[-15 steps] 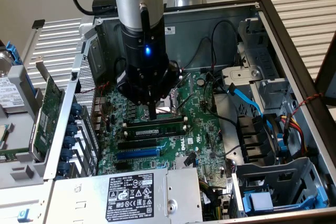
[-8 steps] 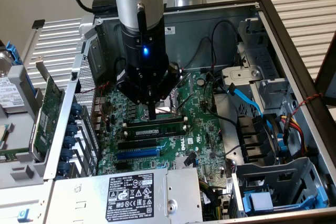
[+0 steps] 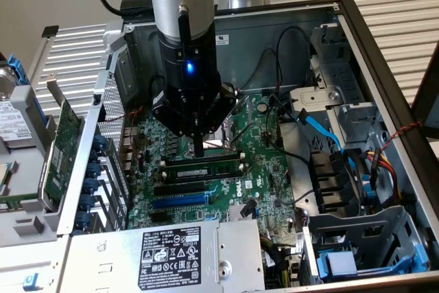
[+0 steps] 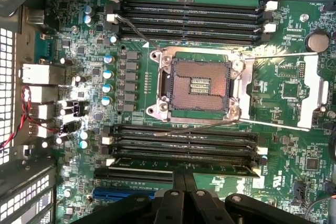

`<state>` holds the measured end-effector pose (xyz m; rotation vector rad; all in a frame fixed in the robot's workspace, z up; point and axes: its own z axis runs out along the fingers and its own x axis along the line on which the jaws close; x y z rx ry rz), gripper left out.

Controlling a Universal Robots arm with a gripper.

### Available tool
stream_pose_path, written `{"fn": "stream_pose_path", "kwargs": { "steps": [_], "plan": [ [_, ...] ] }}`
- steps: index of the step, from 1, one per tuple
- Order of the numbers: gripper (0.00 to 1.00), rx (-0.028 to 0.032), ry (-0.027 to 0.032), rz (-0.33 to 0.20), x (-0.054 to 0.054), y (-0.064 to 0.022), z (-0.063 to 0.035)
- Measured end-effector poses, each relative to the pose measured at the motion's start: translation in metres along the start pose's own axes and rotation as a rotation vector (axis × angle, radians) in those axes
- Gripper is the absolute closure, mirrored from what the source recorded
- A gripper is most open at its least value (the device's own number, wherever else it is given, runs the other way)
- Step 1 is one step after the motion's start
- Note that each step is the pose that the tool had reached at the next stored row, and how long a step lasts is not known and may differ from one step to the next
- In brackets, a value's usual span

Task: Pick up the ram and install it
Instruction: 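Press down the ram until it locks into place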

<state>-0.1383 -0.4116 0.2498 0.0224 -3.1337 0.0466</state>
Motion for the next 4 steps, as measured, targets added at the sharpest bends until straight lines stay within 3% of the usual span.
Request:
{"fn": "stream_pose_path", "kwargs": {
  "steps": [4],
  "plan": [
    [0.9,0.0,0.0,0.0,0.0,0.0,0.0]
  ]
}}
